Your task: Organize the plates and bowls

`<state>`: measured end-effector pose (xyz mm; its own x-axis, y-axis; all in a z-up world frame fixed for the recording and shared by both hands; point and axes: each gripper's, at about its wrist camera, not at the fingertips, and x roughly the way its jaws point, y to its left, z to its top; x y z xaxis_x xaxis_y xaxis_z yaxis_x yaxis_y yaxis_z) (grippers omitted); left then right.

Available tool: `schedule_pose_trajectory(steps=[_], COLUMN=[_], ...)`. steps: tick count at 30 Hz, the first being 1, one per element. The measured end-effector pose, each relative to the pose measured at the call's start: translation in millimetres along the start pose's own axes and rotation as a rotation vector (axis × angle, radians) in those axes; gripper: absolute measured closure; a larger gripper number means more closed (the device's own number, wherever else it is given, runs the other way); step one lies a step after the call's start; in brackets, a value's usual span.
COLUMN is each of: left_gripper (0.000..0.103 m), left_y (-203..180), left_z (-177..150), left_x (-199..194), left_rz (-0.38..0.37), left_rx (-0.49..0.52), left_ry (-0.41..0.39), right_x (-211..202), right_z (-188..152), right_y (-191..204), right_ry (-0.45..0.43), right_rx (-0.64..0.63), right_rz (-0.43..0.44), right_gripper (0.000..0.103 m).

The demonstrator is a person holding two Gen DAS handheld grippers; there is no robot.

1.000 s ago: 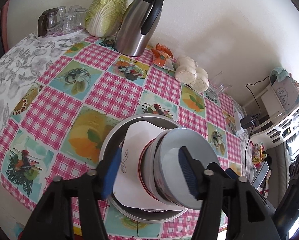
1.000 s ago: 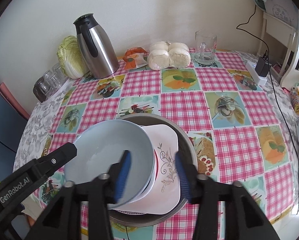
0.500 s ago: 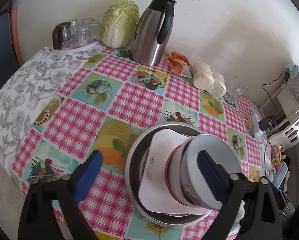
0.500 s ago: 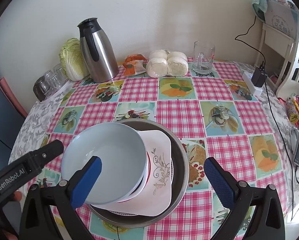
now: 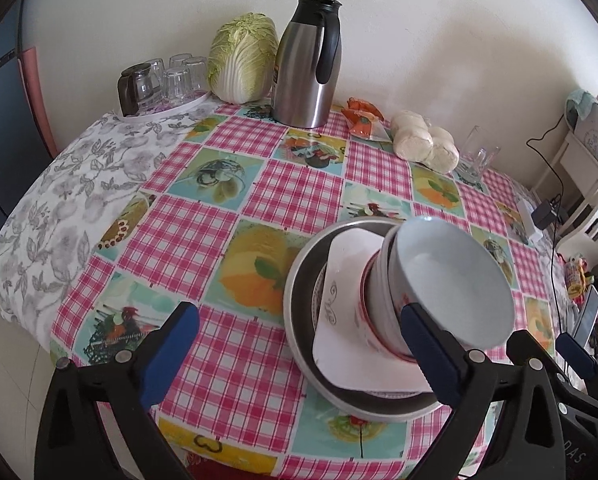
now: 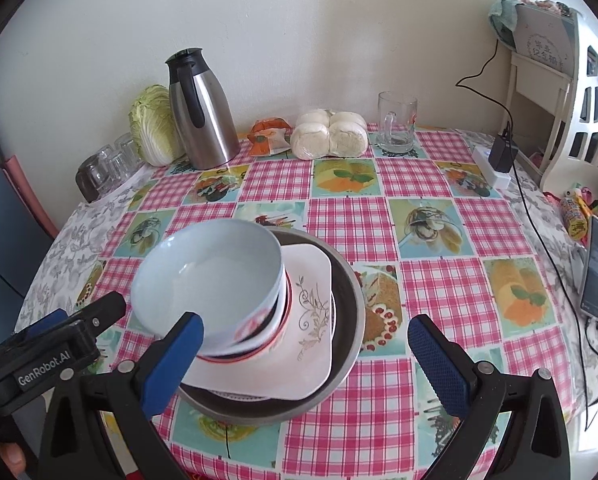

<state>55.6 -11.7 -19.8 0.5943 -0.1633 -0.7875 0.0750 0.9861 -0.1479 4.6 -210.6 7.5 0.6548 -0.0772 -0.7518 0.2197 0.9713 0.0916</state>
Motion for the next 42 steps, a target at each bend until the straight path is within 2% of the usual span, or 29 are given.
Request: schedule_pose_trajectory(steps=[5,10,16,24,29,34,42], left_gripper=[0.003,0.003,0.003,0.003,0.003,0.003,0.003], left_y=[0.1,-3.6,-3.3,13.7,20.4,21.8,13.8], left_z=[-15.0,-27.4,-36.4,-38.8,-37.3,-35.9,-36.6], left_x=[-11.8,-12.9,-13.5,3.1,6.0,9.6,15.1], left_rz=[0.009,0.006,0.061,0.083,0.083,0.117,0.115], left_rx=[0.045,0.094,0.134,0.102,0.09,0.108,0.157], left_ry=[-0.035,-0.026,-0.024,0.041,0.038,0.033,0.038], right_x=[0.7,4.0,3.8,7.2,9.3,10.5,11.0], right_z=[-21.4,-34.1,-44.6,-50.1,-51.3,-51.0,-50.9], right_y=[-2.9,-2.1,-1.9,-14.2,-20.2,-25.1,-27.9], right_ry=[0.007,0.025,0.03,0.044,0.045,0.042,0.037], right_rx=[-0.023,-0.036,-0.046,-0.013,0.005,0.022,0.029], right_rz=[-0.029,-0.037,-0.044,-0.057,-0.063,-0.064,-0.063], right_gripper=[0.0,0.0,0.0,0.0,0.0,0.0,0.0])
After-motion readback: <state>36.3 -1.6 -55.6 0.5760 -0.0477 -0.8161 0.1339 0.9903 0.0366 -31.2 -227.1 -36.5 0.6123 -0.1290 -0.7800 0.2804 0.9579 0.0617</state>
